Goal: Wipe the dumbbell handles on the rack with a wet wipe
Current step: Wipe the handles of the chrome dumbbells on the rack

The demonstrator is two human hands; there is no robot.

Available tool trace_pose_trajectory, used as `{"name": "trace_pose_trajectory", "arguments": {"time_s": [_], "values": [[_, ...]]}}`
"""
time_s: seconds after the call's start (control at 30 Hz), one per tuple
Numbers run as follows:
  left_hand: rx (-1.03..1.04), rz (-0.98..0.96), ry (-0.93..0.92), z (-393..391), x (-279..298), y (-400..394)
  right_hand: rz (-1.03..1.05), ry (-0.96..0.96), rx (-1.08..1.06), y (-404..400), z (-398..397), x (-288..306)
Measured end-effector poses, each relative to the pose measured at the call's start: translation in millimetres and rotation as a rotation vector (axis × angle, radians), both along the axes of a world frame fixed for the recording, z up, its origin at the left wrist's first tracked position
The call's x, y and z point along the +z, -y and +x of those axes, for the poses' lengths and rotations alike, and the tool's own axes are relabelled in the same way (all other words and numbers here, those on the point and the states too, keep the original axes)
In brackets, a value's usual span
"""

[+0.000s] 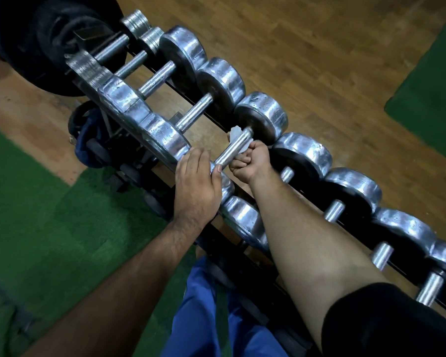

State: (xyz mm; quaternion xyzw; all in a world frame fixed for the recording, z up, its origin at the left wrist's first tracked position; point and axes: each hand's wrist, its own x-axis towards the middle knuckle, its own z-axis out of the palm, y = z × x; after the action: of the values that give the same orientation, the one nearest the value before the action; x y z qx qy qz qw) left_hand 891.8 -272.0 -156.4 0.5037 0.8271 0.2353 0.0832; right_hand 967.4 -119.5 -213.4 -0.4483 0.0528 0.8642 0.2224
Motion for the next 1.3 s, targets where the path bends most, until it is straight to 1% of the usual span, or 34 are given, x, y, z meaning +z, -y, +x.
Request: {"name": "trace_pose_trajectory", "arguments": {"time_s": [0.07, 0.17, 0.23, 0.27, 0.37, 0.4, 0.5, 0.57, 0.6, 0.67, 0.73, 0.8, 0.9, 0.93, 0.97, 1.0, 1.07, 1.13, 1.2, 1.3], "values": [[0.007, 0.013, -0.013, 1, -2, 0, 0.014, -0.052, 0.065, -1, -3, -6], [0.02, 0.016, -0.011, 2, -1, -2, -0.007, 0.002, 0.221, 8, -6, -2], [0.017, 0.012, -0.009, 3, 0, -2, -0.016, 0.068, 0.287, 10, -7, 3], [0.012, 0.008, -0.014, 2, 0, -1, -0.035, 0.106, 0.269, 8, -6, 6], [0.006, 0.002, -0.024, 1, 1, -1, -0.089, 0.168, 0.063, -2, -7, 9], [0.006, 0.004, -0.03, 1, 1, -1, -0.077, 0.183, 0.071, 1, -8, 8], [0.003, 0.02, -0.03, 1, 2, -2, -0.002, 0.166, 0.262, 16, -5, 13], [0.008, 0.02, -0.033, 2, 1, -1, -0.022, 0.174, 0.351, 13, 4, 18], [0.009, 0.017, -0.031, 2, 1, -1, -0.042, 0.175, 0.342, 10, 9, 22], [0.01, 0.009, -0.023, 2, 1, -1, -0.041, 0.151, 0.249, 8, 12, 27], [0.018, -0.002, -0.019, 2, 1, -2, -0.017, 0.114, 0.257, 16, 8, 28], [0.018, -0.017, -0.007, 2, 2, -2, 0.0, 0.087, 0.362, 23, 11, 28], [0.026, -0.024, 0.007, 4, 5, -1, 0.031, 0.067, 0.584, 15, 19, 31], [0.021, -0.029, 0.004, 4, 6, -2, 0.038, 0.059, 0.614, 13, 20, 32], [0.018, -0.038, -0.002, 4, 6, -2, 0.033, 0.038, 0.602, 12, 19, 32], [0.019, -0.046, -0.013, 4, 6, -2, 0.025, 0.016, 0.539, 14, 16, 31], [0.016, -0.052, -0.023, 3, 6, -2, 0.008, -0.006, 0.316, 19, 12, 29], [0.007, -0.064, -0.052, 3, 7, -3, 0.024, 0.026, 0.133, 20, 6, 25], [-0.006, -0.096, -0.074, 3, 7, -3, 0.049, 0.125, 0.055, 22, -1, 31], [-0.01, -0.12, -0.073, 2, 7, -1, 0.183, 0.386, 0.104, 25, 1, 51]]}}
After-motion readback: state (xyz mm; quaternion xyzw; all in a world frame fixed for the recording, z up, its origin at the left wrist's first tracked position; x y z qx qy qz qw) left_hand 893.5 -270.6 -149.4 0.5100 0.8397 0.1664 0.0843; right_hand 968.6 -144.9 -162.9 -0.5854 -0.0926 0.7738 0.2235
